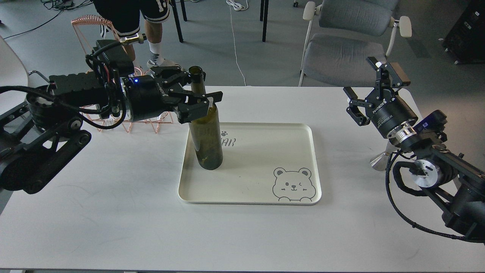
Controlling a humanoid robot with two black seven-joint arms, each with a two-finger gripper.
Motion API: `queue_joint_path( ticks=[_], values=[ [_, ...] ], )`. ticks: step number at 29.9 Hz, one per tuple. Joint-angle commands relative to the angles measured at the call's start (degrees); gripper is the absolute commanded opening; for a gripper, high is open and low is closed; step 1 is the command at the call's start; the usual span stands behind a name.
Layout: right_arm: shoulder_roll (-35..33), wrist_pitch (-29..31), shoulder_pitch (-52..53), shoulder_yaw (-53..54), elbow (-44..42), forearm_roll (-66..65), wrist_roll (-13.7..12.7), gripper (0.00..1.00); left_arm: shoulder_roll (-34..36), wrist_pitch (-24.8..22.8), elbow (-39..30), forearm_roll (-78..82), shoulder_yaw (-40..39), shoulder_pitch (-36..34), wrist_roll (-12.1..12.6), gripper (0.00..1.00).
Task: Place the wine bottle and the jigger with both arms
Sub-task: 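Grasp the wine bottle neck with the left gripper, then lift the wine bottle and carry it over the copper rack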
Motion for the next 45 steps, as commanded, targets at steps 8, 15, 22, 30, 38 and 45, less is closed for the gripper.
queue_joint_path(
  ticks=[8, 15, 22, 30, 38, 45],
  values=[
    [0.1, 0.1, -0.2, -0.1, 0.0, -0.1, 0.0, 0.98, 0.0, 0.4, 0.0, 0.0, -0.1, -0.1, 0.0, 0.09],
    [0.3, 0.1, -0.2, -0.1, 0.0, -0.2, 0.0, 0.98, 0.3, -0.3, -0.1, -5.0, -0.2, -6.8, 0.0, 0.09],
    [0.3, 0.1, -0.3, -0.3, 0.0, -0.2, 0.0, 0.98, 3.5, -5.0, 9.0, -12.5, 0.4, -21.4, 0.0, 0.1],
    [0.6, 0.1, -0.3, -0.4, -0.1, -0.3, 0.0, 0.98, 4.4, -5.2, 26.9, -13.8, 7.9, -31.5, 0.0, 0.11],
    [0.5, 0.1, -0.3, -0.4, -0.1, -0.3, 0.0, 0.98, 8.4, -5.1, 28.6, -14.8, 14.2, -33.0, 0.0, 0.11],
    [0.4, 0.1, -0.6, -0.4, -0.1, -0.3, 0.0, 0.98, 8.9, -5.1, 29.9, -14.8, 14.2, -32.9, 0.0, 0.11]
  ],
)
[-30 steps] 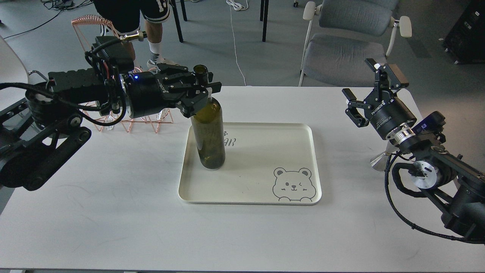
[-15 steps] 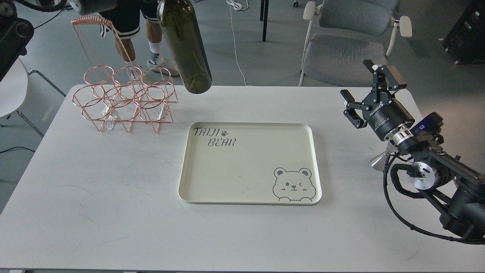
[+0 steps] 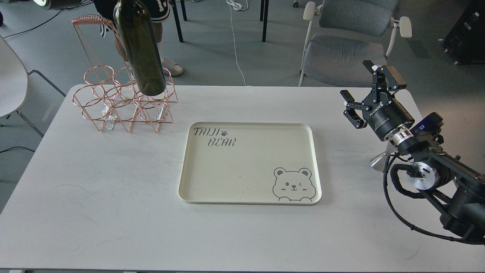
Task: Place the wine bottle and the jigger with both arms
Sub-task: 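Lift the wine bottle and carry it over the copper rack, then lower the wine bottle into a slot of the copper rack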
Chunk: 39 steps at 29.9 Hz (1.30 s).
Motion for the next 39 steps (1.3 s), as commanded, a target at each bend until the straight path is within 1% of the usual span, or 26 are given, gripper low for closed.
queue_joint_path(
  ticks=[1, 6, 10, 14, 25, 31, 39],
  values=[
    [0.0, 0.0, -0.3, 0.0, 0.0, 0.0, 0.0, 0.98, 0.1, 0.0, 0.3, 0.0, 0.0, 0.2, 0.0, 0.11],
    [0.0, 0.0, -0.3, 0.0, 0.0, 0.0, 0.0, 0.98, 0.0, 0.2, 0.3, 0.0, 0.1, 0.8, 0.0, 0.11],
    [0.0, 0.0, -0.3, 0.0, 0.1, 0.0, 0.0, 0.98, 0.0, 0.7, 0.4, 0.0, 1.8, 0.8, 0.0, 0.11],
    [-0.2, 0.0, -0.3, 0.0, 0.1, 0.0, 0.0, 0.98, -0.4, 1.8, 2.0, 0.0, 2.4, 0.8, 0.0, 0.12],
    [-0.3, 0.0, -0.4, 0.0, 0.1, 0.0, 0.0, 0.98, -0.9, 2.2, 3.5, 0.0, 2.5, 1.0, 0.0, 0.12],
    [-0.3, 0.0, -0.4, 0.0, 0.1, 0.0, 0.0, 0.98, -0.9, 4.0, 3.6, -0.1, 4.8, 1.4, 0.0, 0.12],
    [-0.3, 0.0, -0.4, 0.1, 0.1, 0.0, 0.0, 0.98, -1.7, 4.3, 4.6, -0.7, 4.9, 1.8, 0.0, 0.13]
  ],
)
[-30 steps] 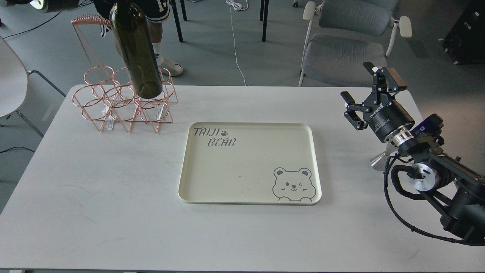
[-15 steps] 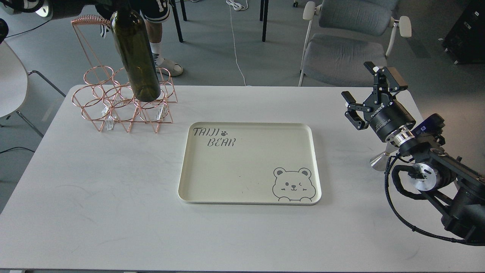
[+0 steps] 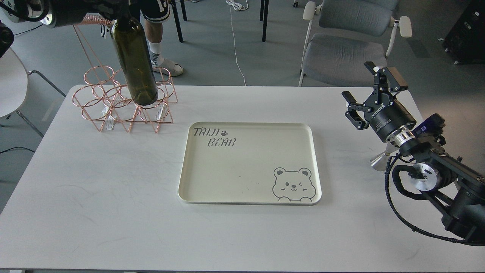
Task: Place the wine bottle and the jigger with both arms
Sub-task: 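Lower the wine bottle into a slot of the copper rack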
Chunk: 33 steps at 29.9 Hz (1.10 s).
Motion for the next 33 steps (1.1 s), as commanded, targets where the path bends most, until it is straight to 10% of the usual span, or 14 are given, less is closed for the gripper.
queue_joint_path(
  ticks=[1, 33],
  values=[
    [0.0, 0.0, 0.0, 0.0, 0.0, 0.0, 0.0, 0.98, -0.4, 0.0, 0.5, -0.1, 0.0, 0.3, 0.0, 0.13],
    [0.2, 0.0, 0.0, -0.1, 0.0, -0.1, 0.0, 0.98, -1.7, 3.5, 2.1, -0.1, -0.1, 6.5, 0.0, 0.15]
  ],
)
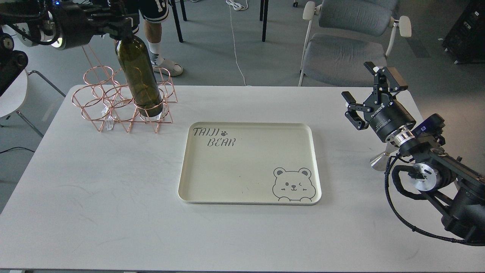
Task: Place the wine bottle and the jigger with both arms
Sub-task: 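Lower the wine bottle into a slot of the copper rack, then open the left gripper to release the bottle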
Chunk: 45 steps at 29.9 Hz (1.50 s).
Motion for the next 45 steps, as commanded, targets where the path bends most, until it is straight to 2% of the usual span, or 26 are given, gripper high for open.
queue_joint_path(
  ticks=[1, 28, 45],
  values=[
    [0.1, 0.0, 0.0, 0.0, 0.0, 0.0, 0.0, 0.98, -0.2, 0.4, 0.0, 0.0, -0.1, 1.3, 0.0, 0.16],
    [0.2, 0.0, -0.5, 0.0, 0.1, -0.1, 0.0, 0.98, -2.3, 1.2, 3.0, 0.0, 0.4, 3.2, 0.0, 0.22],
    [0.3, 0.0, -0.5, 0.0, 0.1, -0.1, 0.0, 0.98, -3.4, 1.3, 4.3, 0.0, 0.8, 3.5, 0.0, 0.34]
  ],
)
